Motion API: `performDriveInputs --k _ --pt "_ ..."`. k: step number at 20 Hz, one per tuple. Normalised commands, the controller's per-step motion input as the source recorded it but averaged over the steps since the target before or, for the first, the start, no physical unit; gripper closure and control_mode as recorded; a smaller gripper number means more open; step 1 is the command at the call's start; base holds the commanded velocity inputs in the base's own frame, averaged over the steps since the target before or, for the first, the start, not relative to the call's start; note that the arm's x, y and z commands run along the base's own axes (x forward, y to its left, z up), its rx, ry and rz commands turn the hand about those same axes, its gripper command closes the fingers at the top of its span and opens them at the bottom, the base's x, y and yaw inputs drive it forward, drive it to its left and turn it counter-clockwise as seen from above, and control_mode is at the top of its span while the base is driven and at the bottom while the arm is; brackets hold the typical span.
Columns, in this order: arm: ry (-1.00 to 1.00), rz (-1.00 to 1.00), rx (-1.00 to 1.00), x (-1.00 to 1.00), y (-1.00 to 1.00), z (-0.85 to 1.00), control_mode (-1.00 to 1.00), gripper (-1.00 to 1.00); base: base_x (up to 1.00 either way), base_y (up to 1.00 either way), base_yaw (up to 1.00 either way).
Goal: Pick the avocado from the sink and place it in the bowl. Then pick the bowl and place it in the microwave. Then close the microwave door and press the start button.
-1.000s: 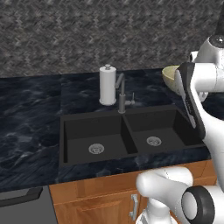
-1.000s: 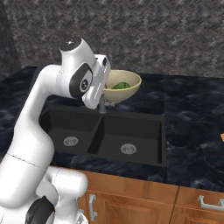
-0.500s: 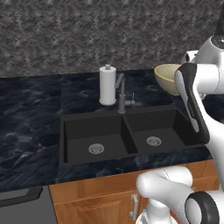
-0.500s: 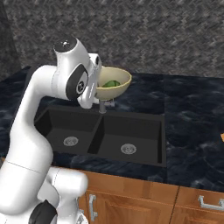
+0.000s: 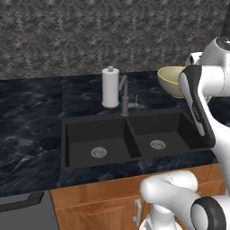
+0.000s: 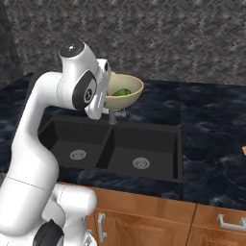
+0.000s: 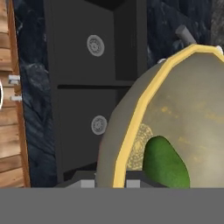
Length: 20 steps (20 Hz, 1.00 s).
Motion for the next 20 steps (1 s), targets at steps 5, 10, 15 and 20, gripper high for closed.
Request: performDriveInputs --k 5,10,15,20 --pt "0.0 0.0 0.0 0.0 0.0 0.0 1.0 1.0 -0.75 0.0 0.0" --pt "0.0 0.0 0.0 0.0 0.0 0.0 1.0 1.0 -0.06 0.0 0.0" --pt "0.0 0.0 0.0 0.0 0.0 0.0 1.0 1.0 -0.06 -0.02 0.28" --pt "0.0 0.0 0.0 0.0 0.0 0.0 1.0 1.0 -0.14 -0.01 0.79"
